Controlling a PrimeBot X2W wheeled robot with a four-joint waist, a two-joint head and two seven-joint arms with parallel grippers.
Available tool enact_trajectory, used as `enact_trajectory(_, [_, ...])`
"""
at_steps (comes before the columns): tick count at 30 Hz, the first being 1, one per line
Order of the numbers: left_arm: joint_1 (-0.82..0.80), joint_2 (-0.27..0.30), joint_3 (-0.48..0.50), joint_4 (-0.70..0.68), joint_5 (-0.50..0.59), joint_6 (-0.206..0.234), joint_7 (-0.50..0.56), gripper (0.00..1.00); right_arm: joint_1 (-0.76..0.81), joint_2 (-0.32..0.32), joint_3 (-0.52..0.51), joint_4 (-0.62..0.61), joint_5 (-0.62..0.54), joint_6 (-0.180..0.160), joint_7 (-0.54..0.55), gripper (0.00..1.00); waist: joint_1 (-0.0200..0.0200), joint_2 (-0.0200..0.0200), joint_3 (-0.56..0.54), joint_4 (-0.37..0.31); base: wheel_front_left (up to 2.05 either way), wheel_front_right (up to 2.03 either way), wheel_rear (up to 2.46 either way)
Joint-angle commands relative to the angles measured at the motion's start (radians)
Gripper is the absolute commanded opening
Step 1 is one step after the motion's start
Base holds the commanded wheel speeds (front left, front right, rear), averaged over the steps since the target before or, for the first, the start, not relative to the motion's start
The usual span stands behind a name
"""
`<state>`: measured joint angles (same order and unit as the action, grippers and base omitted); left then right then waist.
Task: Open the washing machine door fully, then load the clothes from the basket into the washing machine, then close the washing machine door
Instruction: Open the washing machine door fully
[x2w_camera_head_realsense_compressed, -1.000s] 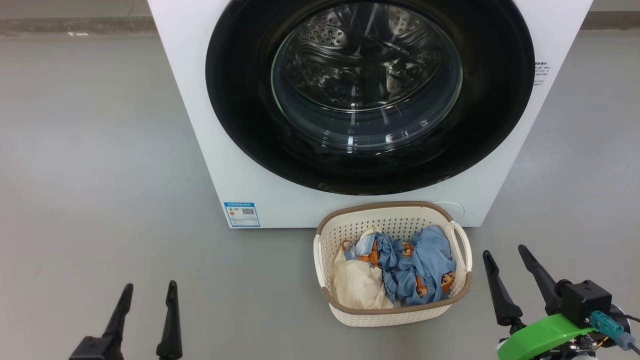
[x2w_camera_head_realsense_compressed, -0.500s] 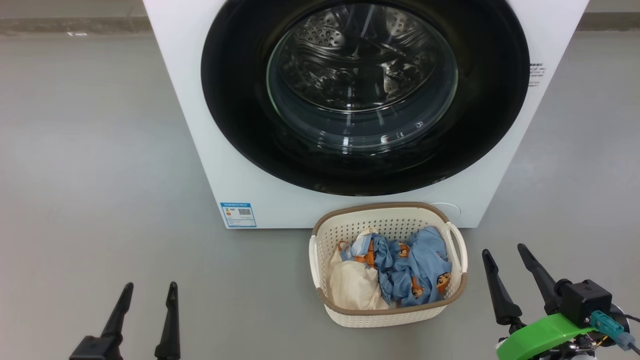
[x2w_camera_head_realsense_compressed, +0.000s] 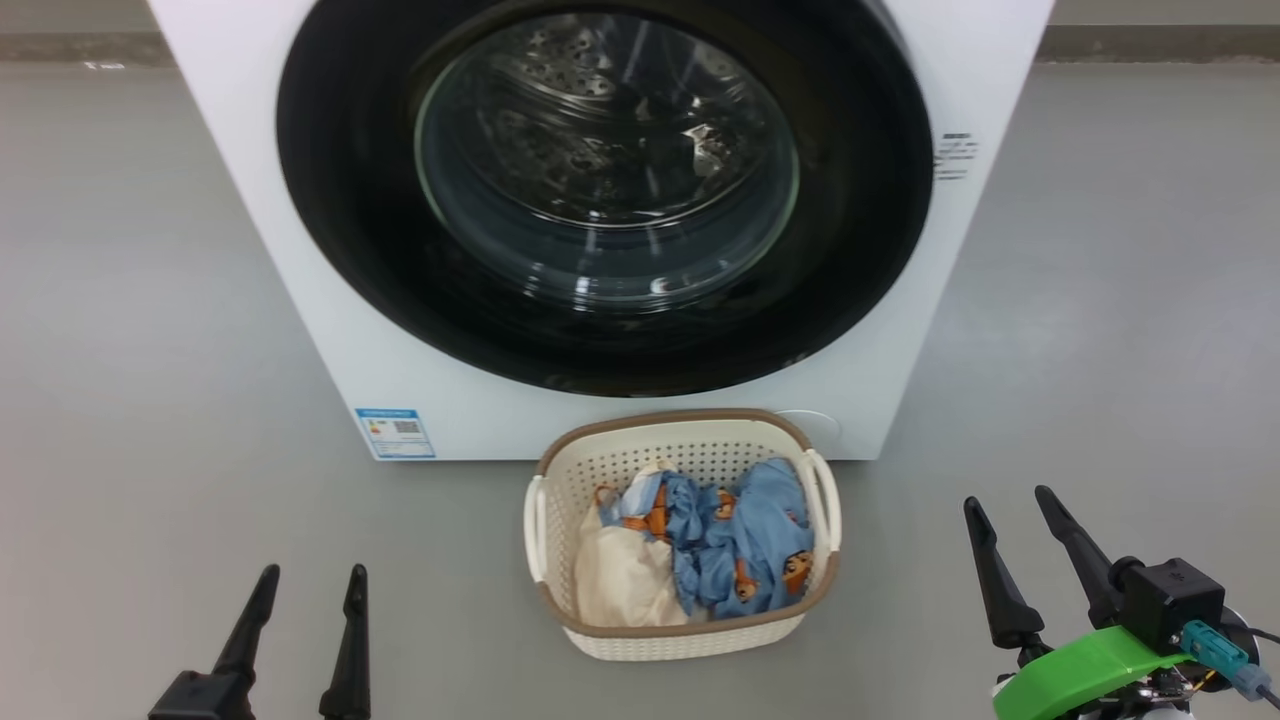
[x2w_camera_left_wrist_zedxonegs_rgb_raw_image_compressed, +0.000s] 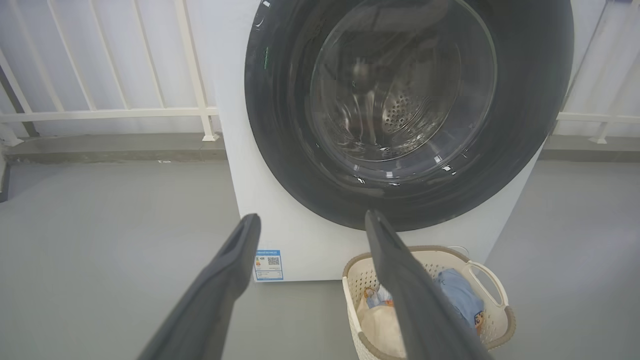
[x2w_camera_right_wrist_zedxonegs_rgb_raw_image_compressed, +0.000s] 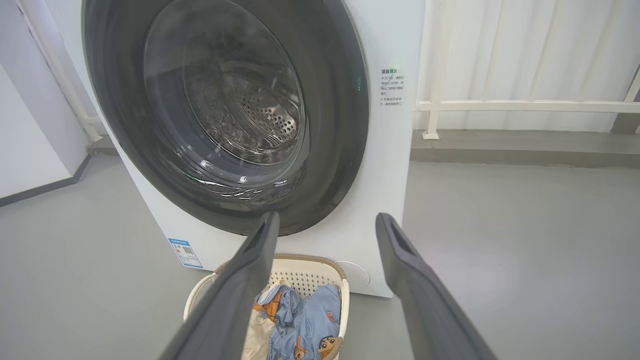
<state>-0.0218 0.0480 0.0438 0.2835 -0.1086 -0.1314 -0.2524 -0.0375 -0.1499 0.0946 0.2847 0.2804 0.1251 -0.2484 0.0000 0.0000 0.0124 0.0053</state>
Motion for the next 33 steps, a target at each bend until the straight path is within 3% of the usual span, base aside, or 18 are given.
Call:
enact_trajectory(1, [-0.048,0.011,0.034,-0.019,0.012,0.001,-0.009,1.0,-0.025,-0.01,0.019,-0.029,-0.012,0.006,-0.013,1.0,0.0,0.0,0.001,0.0,1.13,1.13,-2.25])
enact_trajectory(13, [-0.055,0.01,0.033,-0.023,0.014,0.001,-0.009,1.0,-0.034,-0.011,0.026,-0.028,-0.011,0.006,-0.013,1.0,0.0,0.0,0.017,-0.006,1.12,1.12,-2.23])
enact_trajectory(19, [-0.059,0.008,0.023,-0.047,-0.042,0.001,-0.009,1.0,-0.037,-0.012,0.021,-0.029,-0.004,0.006,-0.013,1.0,0.0,0.0,0.022,-0.009,0.96,0.96,-1.92])
enact_trajectory(33, [-0.058,0.012,0.017,-0.04,-0.053,0.001,-0.009,1.0,-0.038,-0.013,0.022,-0.027,-0.003,0.006,-0.013,1.0,0.0,0.0,0.024,-0.005,0.25,0.25,-0.49])
